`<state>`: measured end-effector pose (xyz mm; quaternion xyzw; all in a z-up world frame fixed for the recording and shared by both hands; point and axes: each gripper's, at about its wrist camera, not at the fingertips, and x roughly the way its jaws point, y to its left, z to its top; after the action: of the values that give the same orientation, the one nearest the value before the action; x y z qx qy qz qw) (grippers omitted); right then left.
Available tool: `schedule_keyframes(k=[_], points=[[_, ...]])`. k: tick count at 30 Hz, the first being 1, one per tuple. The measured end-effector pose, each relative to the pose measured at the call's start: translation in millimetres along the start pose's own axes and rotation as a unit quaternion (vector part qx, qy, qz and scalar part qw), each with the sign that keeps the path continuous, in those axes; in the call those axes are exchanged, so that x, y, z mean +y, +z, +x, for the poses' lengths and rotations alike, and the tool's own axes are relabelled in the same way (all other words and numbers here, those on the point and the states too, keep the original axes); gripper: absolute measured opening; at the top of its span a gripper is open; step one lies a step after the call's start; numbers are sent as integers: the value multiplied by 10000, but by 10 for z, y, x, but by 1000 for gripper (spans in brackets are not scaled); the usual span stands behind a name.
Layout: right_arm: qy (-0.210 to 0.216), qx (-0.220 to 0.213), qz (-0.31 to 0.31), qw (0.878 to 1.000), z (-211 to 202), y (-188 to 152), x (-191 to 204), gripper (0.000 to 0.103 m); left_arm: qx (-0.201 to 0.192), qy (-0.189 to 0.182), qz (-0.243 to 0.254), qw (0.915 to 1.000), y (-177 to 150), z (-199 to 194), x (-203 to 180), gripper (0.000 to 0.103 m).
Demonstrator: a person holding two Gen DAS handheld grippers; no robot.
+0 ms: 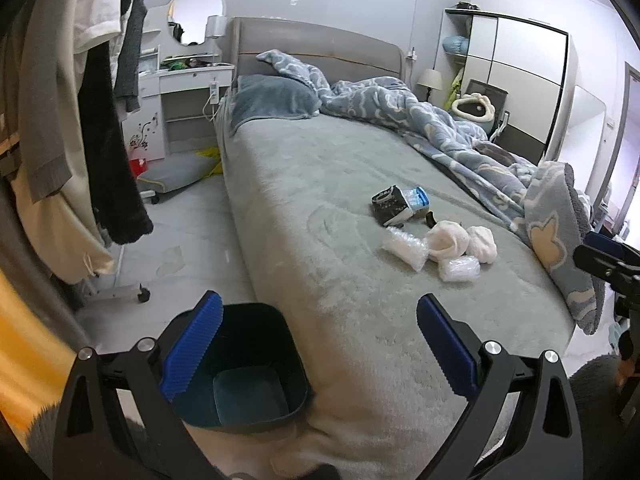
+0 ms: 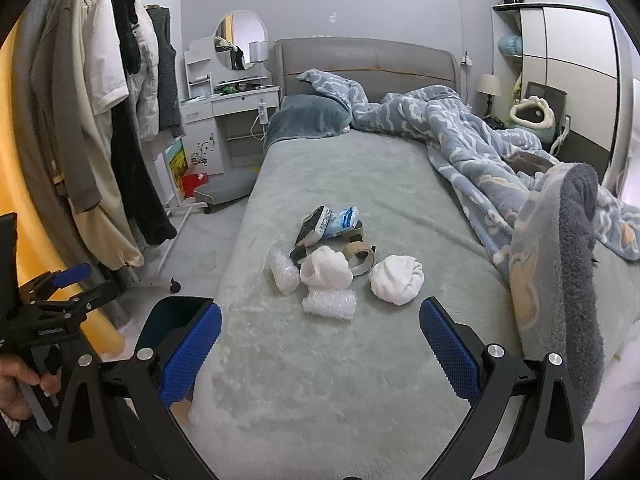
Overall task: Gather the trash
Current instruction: 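Move the right tool toward the bubble-wrap roll on the bed, then close the right tool on the clear bubble-wrap roll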
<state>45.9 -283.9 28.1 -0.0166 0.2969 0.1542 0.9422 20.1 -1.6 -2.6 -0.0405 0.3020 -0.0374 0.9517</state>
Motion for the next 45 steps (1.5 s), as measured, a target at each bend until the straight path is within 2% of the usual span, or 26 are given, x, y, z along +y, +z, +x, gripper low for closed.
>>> schedule_keyframes(k=[7,13,21,25,34,45], points=[[-64,341,261,9991,443,-78,14,100,51,-309,124,9994,117,165,43,98],[-254,567,526,9967,703,-147,-63,94,130,-592,546,9967,208,393,1,97],[-205,817,774,9934,1049,-212,-128,92,306,-937,736,9924,313,765,35,92],[-231,902,766,9927,1223,-215,-93,91,319,-1182,1027,9871,348,934,-33,92],[-345,1138,796,9897,1626,-216,-64,81,565,-1807,1380,9722,356,1361,-125,92],[-380,1348,894,9861,1820,-220,-100,64,709,-2227,1670,9579,349,1730,-374,92]])
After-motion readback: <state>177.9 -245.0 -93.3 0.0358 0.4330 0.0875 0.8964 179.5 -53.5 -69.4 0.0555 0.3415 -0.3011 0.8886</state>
